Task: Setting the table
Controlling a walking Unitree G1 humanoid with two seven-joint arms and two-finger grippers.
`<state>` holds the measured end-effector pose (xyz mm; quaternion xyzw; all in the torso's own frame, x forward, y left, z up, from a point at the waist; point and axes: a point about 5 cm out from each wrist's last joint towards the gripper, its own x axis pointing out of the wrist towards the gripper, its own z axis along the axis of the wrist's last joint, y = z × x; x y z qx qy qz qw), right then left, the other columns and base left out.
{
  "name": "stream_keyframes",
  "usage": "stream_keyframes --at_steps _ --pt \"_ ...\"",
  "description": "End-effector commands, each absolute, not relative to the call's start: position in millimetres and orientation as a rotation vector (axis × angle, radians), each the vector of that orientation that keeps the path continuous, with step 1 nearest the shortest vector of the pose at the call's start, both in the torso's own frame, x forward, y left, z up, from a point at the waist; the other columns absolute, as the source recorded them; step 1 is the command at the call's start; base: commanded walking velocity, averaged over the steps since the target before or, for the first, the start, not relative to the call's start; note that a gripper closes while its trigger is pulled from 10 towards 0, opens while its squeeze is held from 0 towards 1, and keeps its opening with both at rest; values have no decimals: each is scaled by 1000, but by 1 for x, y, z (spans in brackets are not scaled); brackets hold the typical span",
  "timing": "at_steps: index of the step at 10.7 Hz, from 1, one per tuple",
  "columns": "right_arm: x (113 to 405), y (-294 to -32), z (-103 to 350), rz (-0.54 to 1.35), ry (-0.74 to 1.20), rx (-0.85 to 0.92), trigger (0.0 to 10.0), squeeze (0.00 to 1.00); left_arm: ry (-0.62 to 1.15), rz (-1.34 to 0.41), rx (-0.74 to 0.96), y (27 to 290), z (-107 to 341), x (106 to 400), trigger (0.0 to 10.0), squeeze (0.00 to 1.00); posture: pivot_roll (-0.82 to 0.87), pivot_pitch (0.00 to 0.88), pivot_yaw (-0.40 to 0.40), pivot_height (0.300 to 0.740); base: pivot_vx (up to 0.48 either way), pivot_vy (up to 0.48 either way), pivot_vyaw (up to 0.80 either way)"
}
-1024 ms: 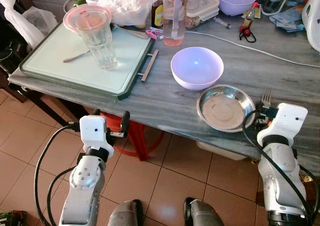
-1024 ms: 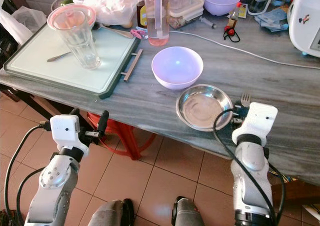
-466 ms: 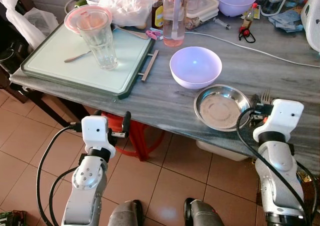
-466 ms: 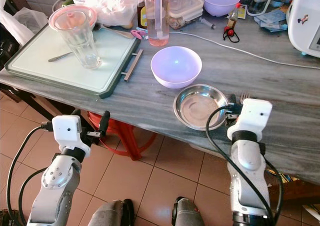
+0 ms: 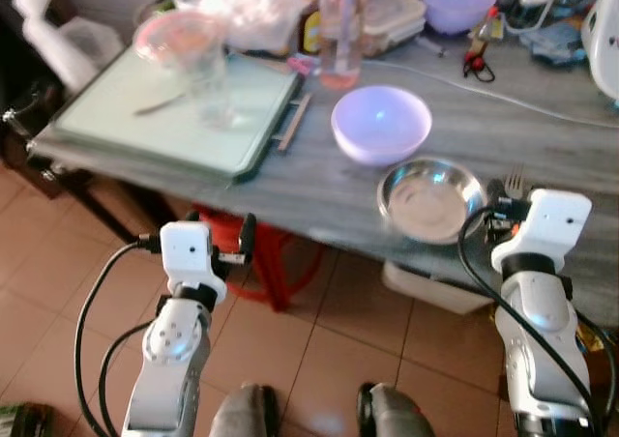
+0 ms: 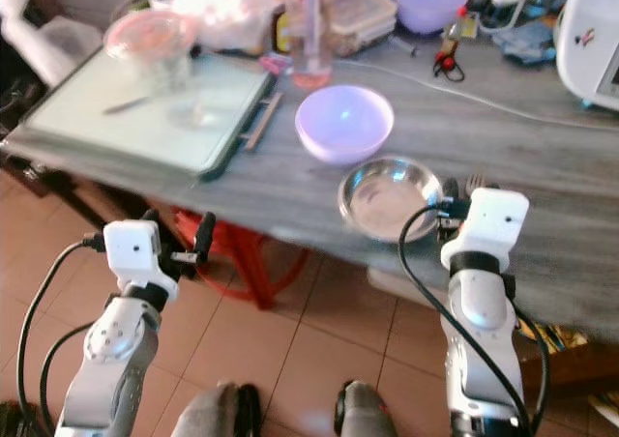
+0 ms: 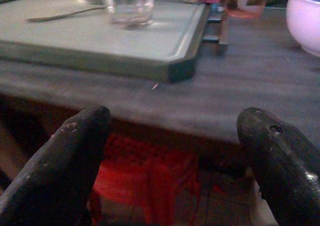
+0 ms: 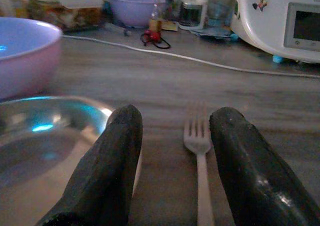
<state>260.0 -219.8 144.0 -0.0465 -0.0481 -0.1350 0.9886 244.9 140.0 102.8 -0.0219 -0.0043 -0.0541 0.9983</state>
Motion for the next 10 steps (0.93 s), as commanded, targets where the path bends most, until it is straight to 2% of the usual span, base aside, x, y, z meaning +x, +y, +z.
stream_keyframes --at_steps 1,7,10 --pt "259 -217 143 -273 -93 -90 10000 0 15 -96 -35 143 98 243 10000 0 4 93 71 740 -285 0 0" --pt "264 -204 129 -246 -42 -58 10000 0 42 -98 -52 141 91 243 10000 0 3 64 68 740 -286 0 0" --pt "276 -192 139 -200 -100 -23 10000 0 23 -112 -62 134 93 250 10000 0 -8 47 77 740 -276 0 0"
